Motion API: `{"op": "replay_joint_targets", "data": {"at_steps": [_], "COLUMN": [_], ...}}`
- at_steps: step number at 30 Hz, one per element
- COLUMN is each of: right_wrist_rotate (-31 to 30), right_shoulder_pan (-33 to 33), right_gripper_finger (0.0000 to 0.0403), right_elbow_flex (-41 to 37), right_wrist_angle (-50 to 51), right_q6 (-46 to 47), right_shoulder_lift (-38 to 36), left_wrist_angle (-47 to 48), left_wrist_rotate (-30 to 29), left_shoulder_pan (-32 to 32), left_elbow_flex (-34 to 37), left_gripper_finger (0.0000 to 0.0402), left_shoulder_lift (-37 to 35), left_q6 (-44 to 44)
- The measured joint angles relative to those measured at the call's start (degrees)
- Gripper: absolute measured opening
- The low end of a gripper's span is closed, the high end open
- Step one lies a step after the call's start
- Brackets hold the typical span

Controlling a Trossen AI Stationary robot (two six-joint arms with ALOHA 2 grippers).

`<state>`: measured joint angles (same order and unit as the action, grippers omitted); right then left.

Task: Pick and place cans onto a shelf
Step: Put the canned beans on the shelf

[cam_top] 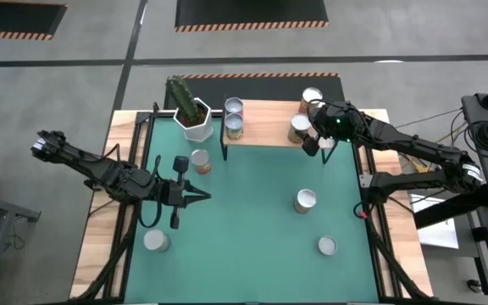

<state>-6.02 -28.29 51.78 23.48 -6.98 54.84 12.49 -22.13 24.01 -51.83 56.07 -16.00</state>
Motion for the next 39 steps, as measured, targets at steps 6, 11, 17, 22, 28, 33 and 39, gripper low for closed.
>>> {"op": "replay_joint_targets", "data": {"at_steps": [6, 11, 17, 22, 28, 33, 39], "right_wrist_rotate": [-0.05, -0.07, 0.04, 0.25, 0.52, 0.42, -3.30], "right_shoulder_pan": [0.00, 0.02, 0.53, 3.38, 8.14, 10.56, 10.67], "right_gripper_finger": [0.0343, 0.0343, 0.0331, 0.0300, 0.0219, 0.0139, 0.0044], "right_elbow_flex": [1.06, 1.98, 4.47, 6.53, 7.97, 7.09, 4.93], "right_wrist_angle": [0.12, 0.38, 1.85, 4.33, 9.81, 13.61, 14.34], "right_q6": [0.63, 1.27, 2.42, 3.59, 6.02, 8.11, 7.97], "right_shoulder_lift": [-1.21, -2.55, -3.34, -3.32, -3.30, -3.30, -3.30], "left_wrist_angle": [0.00, 0.10, 0.57, 0.55, 0.55, 0.55, 0.53], "left_wrist_rotate": [0.02, 0.00, 0.00, 0.01, 0.02, 0.02, 0.02], "left_shoulder_pan": [0.00, 0.00, 0.00, 0.00, 0.00, 0.00, 0.00], "left_elbow_flex": [0.00, -0.28, -0.52, -0.52, -0.52, -0.52, -0.52], "left_gripper_finger": [0.0000, 0.0000, 0.0000, 0.0000, 0.0000, 0.0000, 0.0000], "left_shoulder_lift": [-0.02, -0.02, -0.02, -0.02, -0.04, -0.02, -0.02], "left_q6": [-0.01, -0.01, 0.01, -0.03, -0.03, -0.03, -0.03]}}
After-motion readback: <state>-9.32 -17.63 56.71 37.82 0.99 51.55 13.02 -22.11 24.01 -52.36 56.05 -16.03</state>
